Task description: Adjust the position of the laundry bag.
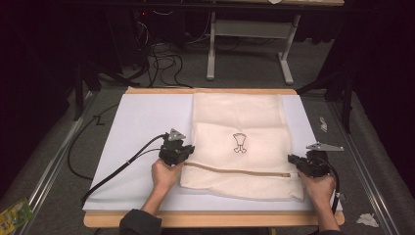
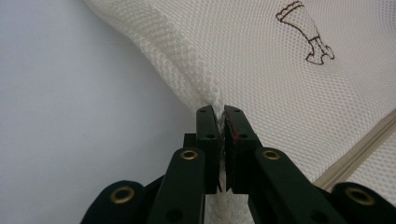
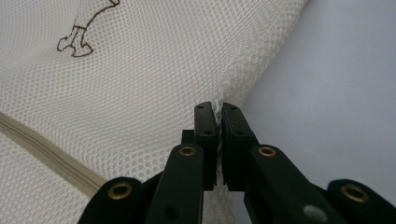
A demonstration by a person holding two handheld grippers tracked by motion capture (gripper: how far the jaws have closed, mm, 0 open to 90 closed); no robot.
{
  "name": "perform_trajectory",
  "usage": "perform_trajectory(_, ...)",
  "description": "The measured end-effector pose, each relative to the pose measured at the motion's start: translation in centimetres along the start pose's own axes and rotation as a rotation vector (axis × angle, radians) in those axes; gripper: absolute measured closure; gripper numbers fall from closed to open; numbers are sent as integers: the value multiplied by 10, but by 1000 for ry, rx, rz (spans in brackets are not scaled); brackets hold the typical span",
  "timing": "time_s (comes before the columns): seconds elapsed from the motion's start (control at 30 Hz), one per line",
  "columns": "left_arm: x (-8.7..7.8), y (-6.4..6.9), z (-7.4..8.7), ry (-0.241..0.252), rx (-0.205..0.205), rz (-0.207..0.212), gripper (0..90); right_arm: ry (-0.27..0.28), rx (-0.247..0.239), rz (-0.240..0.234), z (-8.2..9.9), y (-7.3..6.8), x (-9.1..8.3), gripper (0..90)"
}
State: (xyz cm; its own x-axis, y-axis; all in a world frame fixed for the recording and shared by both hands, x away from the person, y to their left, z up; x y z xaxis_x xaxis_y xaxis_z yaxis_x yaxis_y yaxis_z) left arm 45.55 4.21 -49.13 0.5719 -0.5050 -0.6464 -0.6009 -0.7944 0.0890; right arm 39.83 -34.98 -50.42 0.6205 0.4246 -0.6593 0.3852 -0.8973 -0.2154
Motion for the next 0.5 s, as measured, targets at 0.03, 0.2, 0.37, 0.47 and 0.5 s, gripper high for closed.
perform_trajectory(0.03,0,-1,0,1,-3,0,860,1,-4,-1,-1,-1,0,875)
perform_trajectory(0.2,-2,-6,1,-4,-16,4,859,16,-1,-10,-3,-5,1,875)
perform_trajectory(0.37,-7,-12,4,-1,6,-14,856,20,-13,-21,-5,-11,3,875)
perform_trajectory(0.47,-8,-23,10,-4,12,-40,853,11,-23,-24,-7,-15,8,875)
perform_trajectory(0.5,-9,-27,11,-1,2,-42,853,14,-34,-26,-9,-17,10,875)
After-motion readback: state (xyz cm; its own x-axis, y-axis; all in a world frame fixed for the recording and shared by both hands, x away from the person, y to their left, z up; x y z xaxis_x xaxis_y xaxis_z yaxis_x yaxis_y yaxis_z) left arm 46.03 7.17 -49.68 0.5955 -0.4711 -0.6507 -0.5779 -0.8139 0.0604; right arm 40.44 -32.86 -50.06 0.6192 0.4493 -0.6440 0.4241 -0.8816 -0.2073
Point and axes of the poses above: each handheld gripper's, and its own axes: x roughly forward along the jaws, z roughly out of its underside, y roughly to its right, the point moved 7 cm from there along x, roughly forward along the jaws, and after that the axes turned 6 degrees about -z, right-handed, at the moved point
